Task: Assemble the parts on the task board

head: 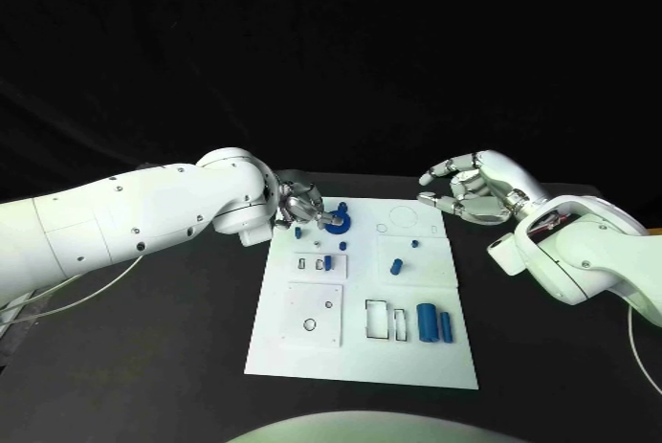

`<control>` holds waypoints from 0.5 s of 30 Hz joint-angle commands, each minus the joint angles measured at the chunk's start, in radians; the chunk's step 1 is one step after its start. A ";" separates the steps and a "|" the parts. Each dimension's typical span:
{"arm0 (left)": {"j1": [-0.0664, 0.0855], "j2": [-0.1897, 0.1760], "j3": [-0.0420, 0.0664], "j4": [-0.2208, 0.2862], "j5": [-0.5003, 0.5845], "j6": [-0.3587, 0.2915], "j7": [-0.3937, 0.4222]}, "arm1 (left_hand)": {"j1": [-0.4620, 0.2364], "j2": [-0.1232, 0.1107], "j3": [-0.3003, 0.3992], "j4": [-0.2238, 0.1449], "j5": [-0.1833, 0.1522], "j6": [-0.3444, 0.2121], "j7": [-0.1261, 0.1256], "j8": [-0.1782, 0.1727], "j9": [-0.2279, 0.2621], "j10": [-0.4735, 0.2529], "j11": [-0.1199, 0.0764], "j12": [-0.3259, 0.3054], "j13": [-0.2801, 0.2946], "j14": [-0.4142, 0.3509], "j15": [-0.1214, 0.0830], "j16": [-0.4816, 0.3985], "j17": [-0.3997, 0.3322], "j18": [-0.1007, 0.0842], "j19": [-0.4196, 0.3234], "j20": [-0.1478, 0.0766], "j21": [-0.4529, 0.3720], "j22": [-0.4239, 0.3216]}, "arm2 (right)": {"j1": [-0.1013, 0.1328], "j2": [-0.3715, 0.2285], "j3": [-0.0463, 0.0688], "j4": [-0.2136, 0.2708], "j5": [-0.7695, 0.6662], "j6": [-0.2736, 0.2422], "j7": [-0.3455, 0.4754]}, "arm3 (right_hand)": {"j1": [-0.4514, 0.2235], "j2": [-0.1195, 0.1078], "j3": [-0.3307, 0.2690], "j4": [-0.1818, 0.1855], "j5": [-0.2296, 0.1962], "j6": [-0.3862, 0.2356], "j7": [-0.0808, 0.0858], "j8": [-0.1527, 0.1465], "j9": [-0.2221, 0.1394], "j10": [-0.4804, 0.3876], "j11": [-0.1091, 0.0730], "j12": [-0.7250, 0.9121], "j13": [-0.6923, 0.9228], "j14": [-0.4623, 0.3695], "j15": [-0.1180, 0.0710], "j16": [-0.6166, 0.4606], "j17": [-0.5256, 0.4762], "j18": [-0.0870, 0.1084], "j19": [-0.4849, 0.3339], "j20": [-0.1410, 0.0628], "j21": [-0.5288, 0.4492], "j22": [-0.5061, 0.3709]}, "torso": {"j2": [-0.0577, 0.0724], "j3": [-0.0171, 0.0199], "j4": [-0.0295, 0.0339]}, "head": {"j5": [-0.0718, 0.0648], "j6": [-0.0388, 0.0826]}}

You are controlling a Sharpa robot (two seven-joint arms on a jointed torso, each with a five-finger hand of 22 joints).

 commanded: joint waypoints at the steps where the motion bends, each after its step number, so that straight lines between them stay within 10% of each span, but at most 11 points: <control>1: 0.010 0.018 -0.006 -0.009 -0.073 0.097 -0.043 | -0.016 0.002 -0.007 0.000 -0.004 -0.010 -0.002 0.006 0.005 -0.011 0.000 0.001 -0.001 0.049 -0.007 -0.004 0.045 -0.015 -0.005 -0.001 0.005 0.001 | 0.002 -0.002 0.000 -0.006 0.013 -0.001 -0.015 | -0.011 -0.001 0.001 0.007 -0.001 -0.009 -0.001 0.001 0.001 -0.005 0.002 -0.004 -0.001 0.082 -0.005 -0.005 0.171 -0.001 -0.004 -0.001 -0.006 0.149 | 0.001 -0.0003 -0.0030 | 0.006 -0.004; 15: 0.018 0.066 -0.029 -0.045 -0.098 0.222 -0.058 | -0.035 0.012 -0.012 -0.001 -0.007 -0.031 0.003 0.003 0.013 -0.030 0.005 -0.014 -0.023 0.044 -0.003 -0.013 0.029 -0.013 -0.017 0.000 -0.001 -0.011 | 0.005 -0.005 0.000 -0.019 0.013 -0.003 -0.032 | -0.015 -0.003 -0.002 0.011 -0.001 -0.011 -0.001 0.001 0.001 -0.005 0.002 -0.004 -0.002 0.081 -0.005 -0.006 0.168 0.000 -0.006 -0.001 -0.009 0.147 | 0.001 -0.0012 -0.0015 | 0.009 -0.015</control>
